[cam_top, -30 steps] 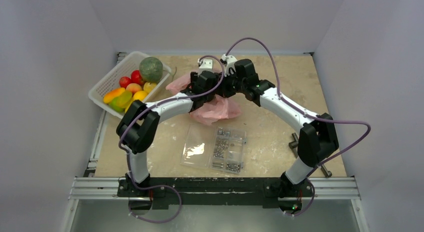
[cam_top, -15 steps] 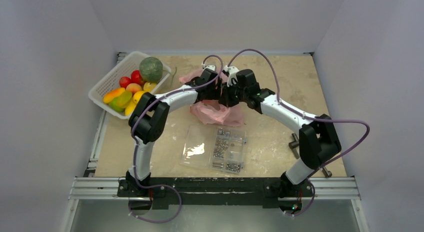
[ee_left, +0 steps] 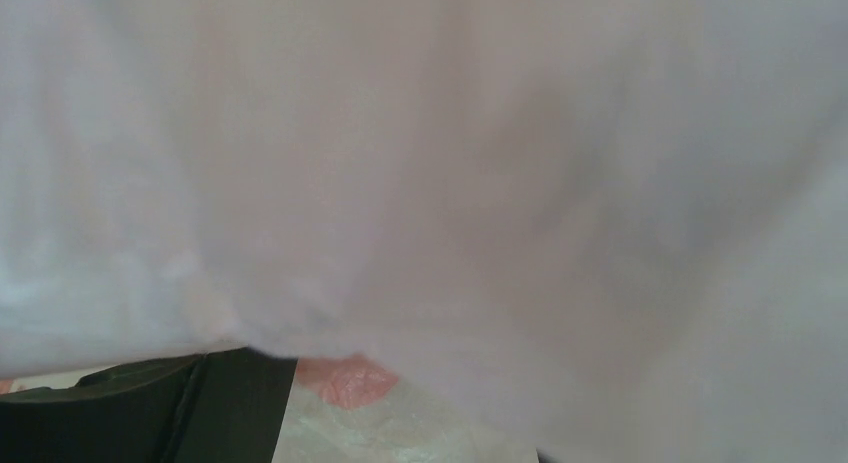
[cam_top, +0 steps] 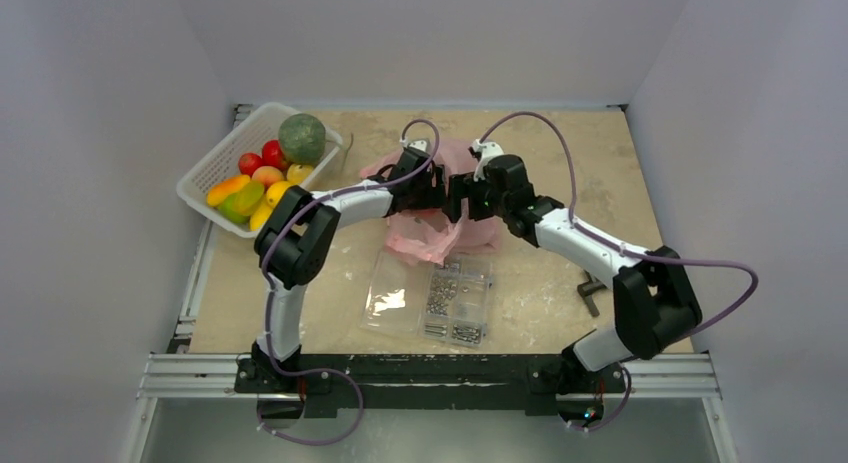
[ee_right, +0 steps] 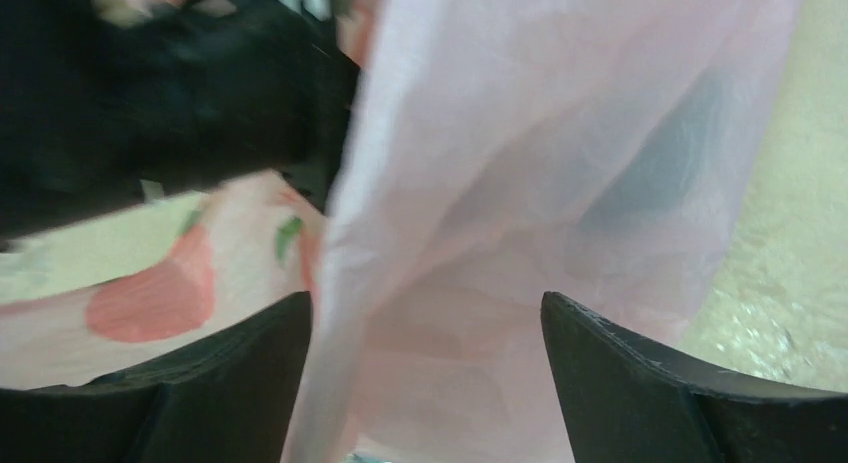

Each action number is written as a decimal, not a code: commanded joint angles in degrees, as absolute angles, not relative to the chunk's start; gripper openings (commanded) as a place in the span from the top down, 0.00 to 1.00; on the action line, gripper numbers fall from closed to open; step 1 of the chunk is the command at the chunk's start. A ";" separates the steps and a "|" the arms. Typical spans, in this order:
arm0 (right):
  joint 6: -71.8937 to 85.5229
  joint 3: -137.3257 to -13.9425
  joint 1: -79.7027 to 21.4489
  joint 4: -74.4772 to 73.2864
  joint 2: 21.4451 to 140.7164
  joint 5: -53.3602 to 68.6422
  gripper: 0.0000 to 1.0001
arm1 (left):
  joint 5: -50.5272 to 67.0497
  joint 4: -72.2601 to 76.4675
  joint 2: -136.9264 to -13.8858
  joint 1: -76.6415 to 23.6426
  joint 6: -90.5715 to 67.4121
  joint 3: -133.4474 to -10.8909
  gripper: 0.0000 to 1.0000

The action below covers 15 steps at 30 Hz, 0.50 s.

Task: Take the fake fruits out of the plastic bag
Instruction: Take out the fake fruit from the plastic bag.

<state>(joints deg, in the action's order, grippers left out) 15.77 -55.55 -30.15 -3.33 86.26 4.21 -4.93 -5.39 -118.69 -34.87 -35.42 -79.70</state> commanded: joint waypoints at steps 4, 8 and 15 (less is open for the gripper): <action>22.08 -60.73 -29.73 2.74 75.90 8.84 0.09 | -0.74 -1.06 -115.82 -33.83 -37.30 -77.81 0.26; 23.86 -59.67 -27.50 4.41 71.79 6.12 0.06 | 2.39 1.71 -115.03 -33.09 -37.89 -76.83 0.25; 31.17 -63.69 -15.37 4.45 84.50 12.52 0.32 | 11.52 6.70 -115.14 -30.73 -41.18 -75.80 0.24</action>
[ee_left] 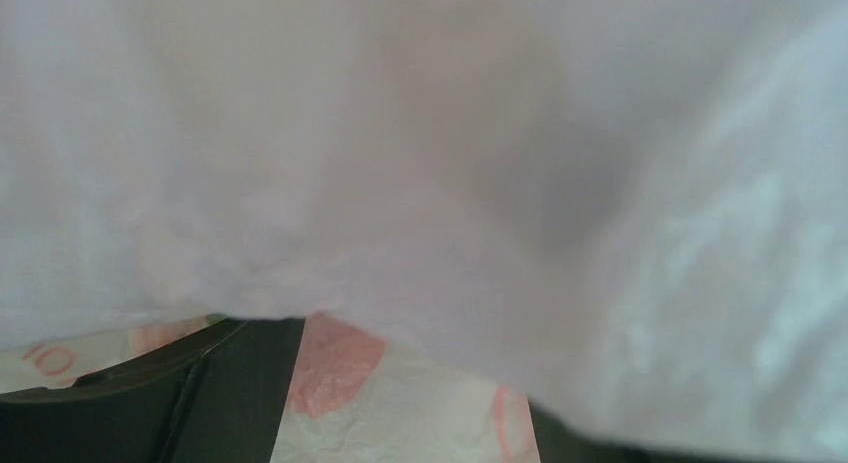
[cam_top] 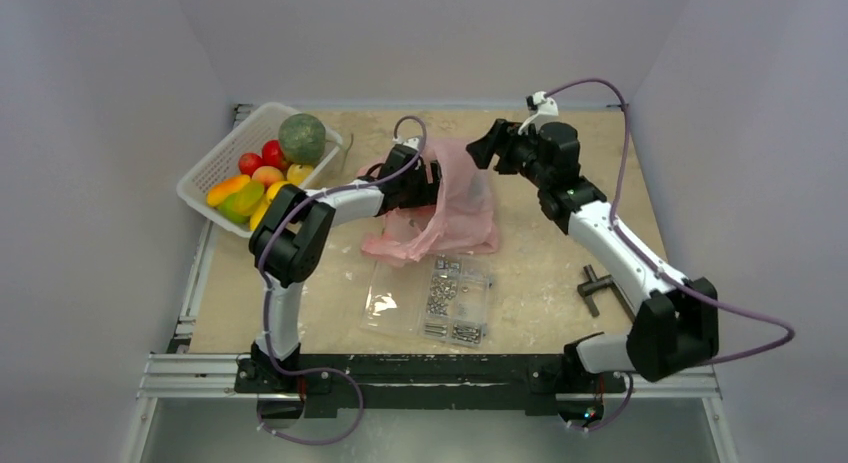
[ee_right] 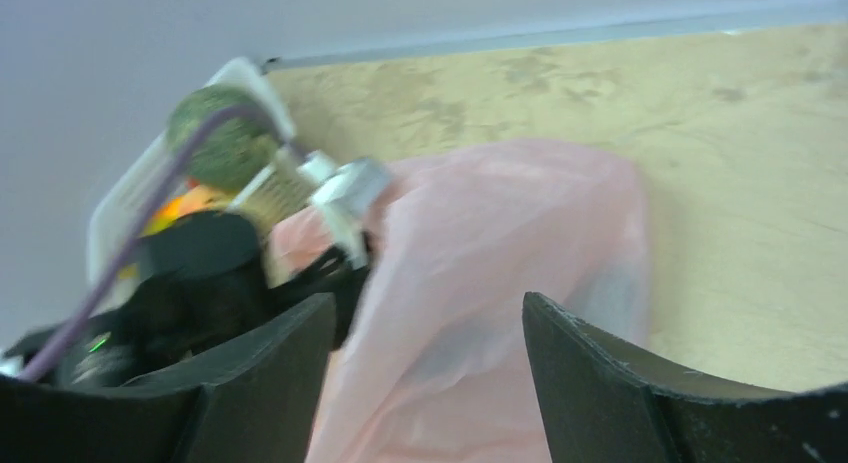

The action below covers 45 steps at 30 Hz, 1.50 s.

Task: Take the fake fruits out of the plastic bag
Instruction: Take out the fake fruit from the plastic bag.

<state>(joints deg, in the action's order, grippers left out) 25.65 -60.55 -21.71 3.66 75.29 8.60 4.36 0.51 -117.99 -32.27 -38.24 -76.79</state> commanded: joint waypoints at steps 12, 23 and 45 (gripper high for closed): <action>33.96 -71.97 -8.62 4.46 110.03 21.10 0.41 | 20.01 9.83 -119.38 -30.54 -45.45 -78.96 0.19; 44.14 -66.52 -9.13 16.98 115.78 33.37 0.54 | 20.66 10.15 -122.58 -31.02 -47.82 -81.48 0.18; 50.70 -64.11 -11.40 23.44 113.76 35.81 1.00 | 19.54 5.93 -117.88 -30.87 -43.61 -78.20 0.79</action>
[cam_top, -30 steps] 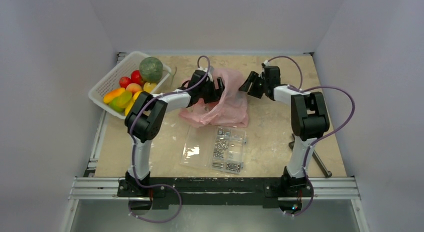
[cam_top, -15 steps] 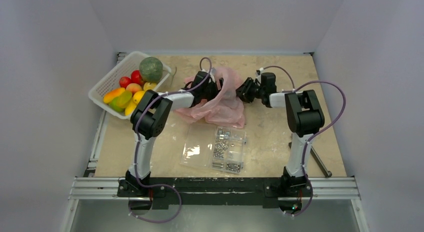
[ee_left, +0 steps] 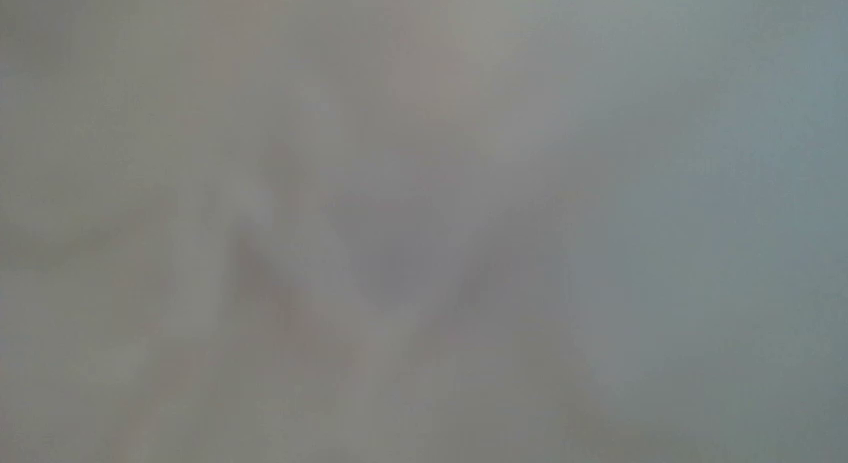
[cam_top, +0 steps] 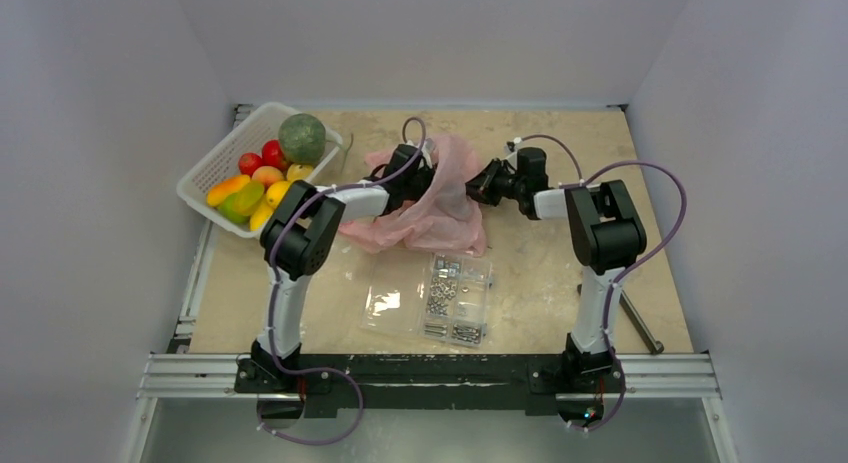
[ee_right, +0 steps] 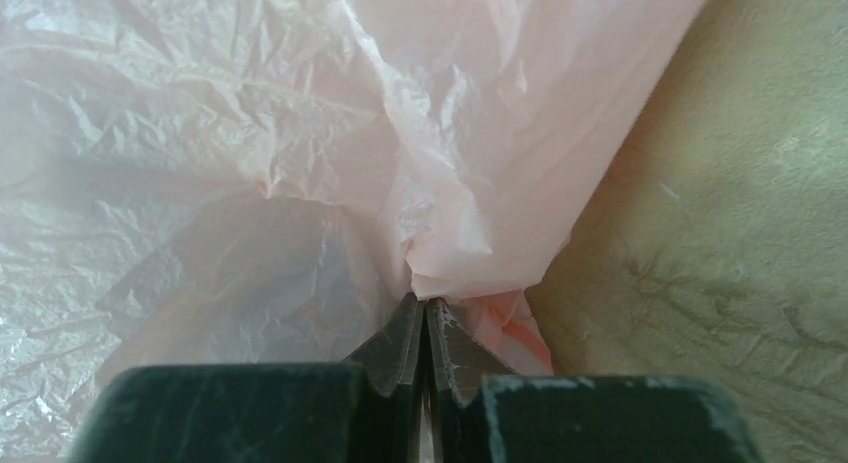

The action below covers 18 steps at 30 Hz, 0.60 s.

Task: Take the fake fruits out of the plastic bag
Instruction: Take out the fake fruit from the plastic bag.

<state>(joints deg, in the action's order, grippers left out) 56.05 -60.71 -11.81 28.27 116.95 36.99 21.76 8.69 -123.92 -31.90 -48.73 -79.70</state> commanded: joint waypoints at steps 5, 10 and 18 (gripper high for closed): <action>42.76 -68.52 -10.89 14.34 112.85 28.28 1.00 | 16.01 -0.79 -110.31 -29.91 -37.29 -75.43 0.91; 36.57 -72.52 -10.48 8.79 112.98 19.85 1.00 | 11.29 -8.47 -102.61 -29.60 -31.29 -73.27 0.94; 26.08 -77.52 -10.44 1.52 112.42 12.29 1.00 | 8.65 -12.65 -93.43 -29.51 -28.21 -70.07 1.00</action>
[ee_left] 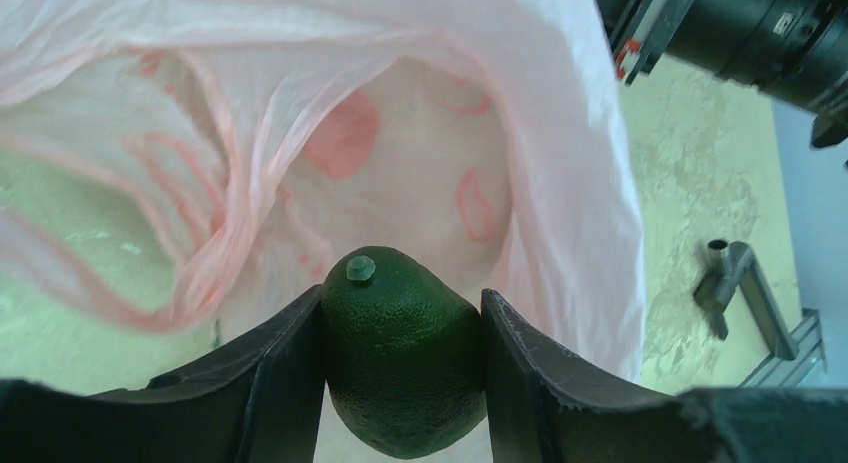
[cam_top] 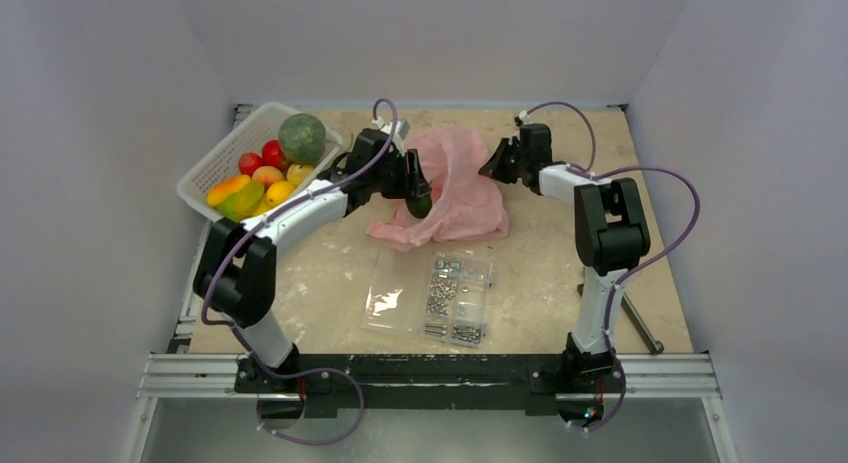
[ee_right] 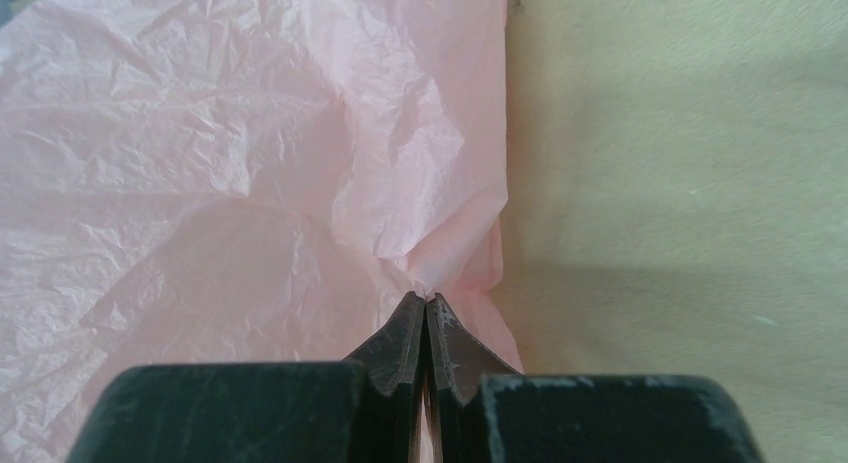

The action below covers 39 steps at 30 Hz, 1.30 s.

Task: Take the fake fruits out of the plastic bag
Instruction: Take out the fake fruit from the plastic bag, then move the plastic bag to the center of the board, then place the fake fruit in the bin.

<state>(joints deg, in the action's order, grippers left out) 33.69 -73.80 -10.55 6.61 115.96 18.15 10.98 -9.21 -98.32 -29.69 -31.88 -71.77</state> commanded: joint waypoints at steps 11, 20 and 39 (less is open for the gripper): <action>23.97 -77.88 -10.38 0.69 111.03 7.32 1.00 | 0.26 -27.18 -72.73 -25.20 -20.80 -65.39 1.00; 20.08 -83.91 -9.28 -4.93 111.14 -1.76 1.00 | -12.47 -39.62 -64.31 -10.27 -17.56 -67.10 1.00; 12.96 -83.87 -9.12 -5.78 101.36 -5.90 0.40 | -7.09 -39.07 -102.33 8.66 -19.42 -100.77 1.00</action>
